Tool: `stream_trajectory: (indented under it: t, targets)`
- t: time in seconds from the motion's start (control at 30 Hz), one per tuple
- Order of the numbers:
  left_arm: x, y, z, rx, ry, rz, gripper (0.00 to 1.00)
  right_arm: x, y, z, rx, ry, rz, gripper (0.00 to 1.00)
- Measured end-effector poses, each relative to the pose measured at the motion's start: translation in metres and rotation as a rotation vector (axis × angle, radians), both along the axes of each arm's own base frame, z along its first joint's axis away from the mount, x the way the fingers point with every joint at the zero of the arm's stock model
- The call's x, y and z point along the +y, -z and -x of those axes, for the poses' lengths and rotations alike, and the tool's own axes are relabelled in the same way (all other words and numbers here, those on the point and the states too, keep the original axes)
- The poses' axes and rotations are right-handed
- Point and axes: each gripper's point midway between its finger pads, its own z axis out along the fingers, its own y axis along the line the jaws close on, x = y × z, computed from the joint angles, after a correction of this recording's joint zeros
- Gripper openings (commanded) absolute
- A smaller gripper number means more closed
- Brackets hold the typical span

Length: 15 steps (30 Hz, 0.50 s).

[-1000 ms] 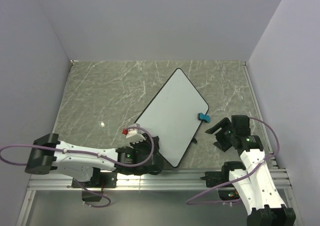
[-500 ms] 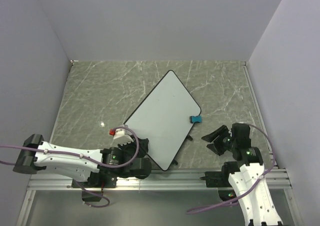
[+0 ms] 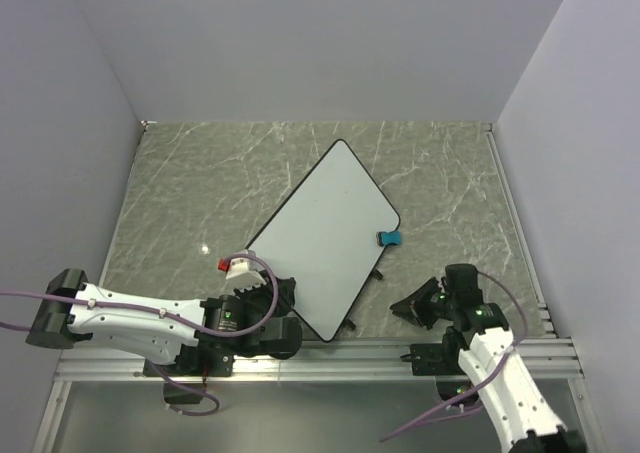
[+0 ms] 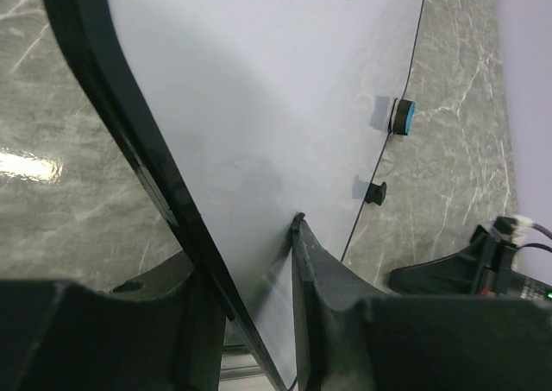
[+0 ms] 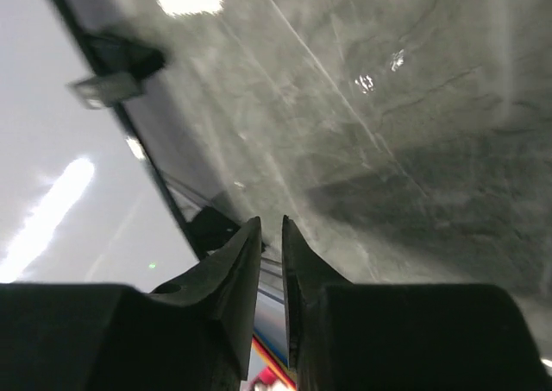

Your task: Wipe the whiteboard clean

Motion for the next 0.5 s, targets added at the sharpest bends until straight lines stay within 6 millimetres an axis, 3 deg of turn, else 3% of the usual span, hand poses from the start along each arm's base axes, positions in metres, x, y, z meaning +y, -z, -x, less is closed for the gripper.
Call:
stream_trajectory:
  t: [0.17, 0.27, 0.37, 0.5]
  targets:
    - [0.000, 0.000, 0.000, 0.000, 0.001, 0.001, 0.00, 0.020, 0.008, 0.010, 0.068, -0.096, -0.003, 0.21]
    - [0.000, 0.000, 0.000, 0.000, 0.001, 0.002, 0.00, 0.024, 0.009, 0.002, 0.040, -0.070, -0.024, 0.15]
    - [0.000, 0.000, 0.000, 0.000, 0.001, 0.002, 0.00, 0.025, 0.009, -0.004, 0.018, -0.033, -0.046, 0.01]
    - [0.000, 0.000, 0.000, 0.000, 0.001, 0.001, 0.00, 0.026, 0.008, -0.016, -0.016, 0.018, -0.066, 0.00]
